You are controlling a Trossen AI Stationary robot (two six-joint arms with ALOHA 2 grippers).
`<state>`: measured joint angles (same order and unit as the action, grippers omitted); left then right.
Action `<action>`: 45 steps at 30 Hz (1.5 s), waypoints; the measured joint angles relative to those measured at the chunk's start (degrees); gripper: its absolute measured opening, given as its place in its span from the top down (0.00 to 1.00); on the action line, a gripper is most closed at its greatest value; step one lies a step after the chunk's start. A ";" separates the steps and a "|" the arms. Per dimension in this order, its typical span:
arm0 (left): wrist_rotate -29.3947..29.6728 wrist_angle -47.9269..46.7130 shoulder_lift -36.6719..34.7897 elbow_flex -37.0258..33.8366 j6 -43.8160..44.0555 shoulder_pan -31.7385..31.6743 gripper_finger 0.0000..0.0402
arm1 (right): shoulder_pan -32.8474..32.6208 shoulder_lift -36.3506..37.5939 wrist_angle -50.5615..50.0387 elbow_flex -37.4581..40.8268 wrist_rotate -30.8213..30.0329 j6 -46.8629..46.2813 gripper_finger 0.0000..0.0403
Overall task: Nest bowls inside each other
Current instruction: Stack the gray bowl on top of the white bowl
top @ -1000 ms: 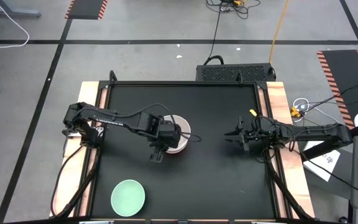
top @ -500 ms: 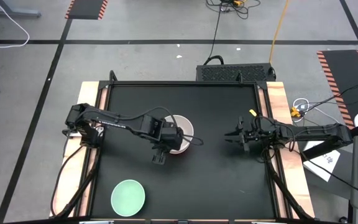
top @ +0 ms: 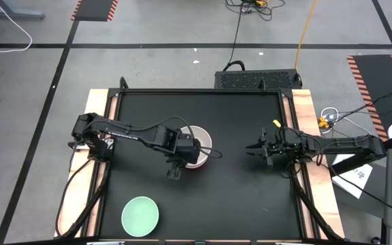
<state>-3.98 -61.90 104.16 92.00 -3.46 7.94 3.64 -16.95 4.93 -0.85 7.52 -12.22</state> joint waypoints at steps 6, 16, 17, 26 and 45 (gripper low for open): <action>-0.46 1.57 0.46 -0.36 0.19 0.01 0.79 | 0.00 0.00 0.00 -0.01 0.01 -0.05 0.72; 4.64 2.29 -0.42 -0.30 -0.42 -0.02 0.56 | 0.00 -0.01 0.00 0.01 0.01 0.01 0.72; 5.28 2.59 -0.65 -0.25 -0.44 -0.02 0.54 | 0.00 0.00 0.01 -0.01 0.01 0.02 0.72; 6.19 5.25 -7.40 0.20 -0.49 0.56 0.43 | -0.01 -0.10 -0.02 -0.01 0.01 -0.14 0.72; 11.81 3.26 -19.15 0.27 0.00 -1.76 0.39 | -0.02 -0.50 0.06 -0.01 0.01 -0.60 0.72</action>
<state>7.84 -58.64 85.01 92.27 -3.46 6.18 3.62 -17.45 4.99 -0.86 7.53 -12.82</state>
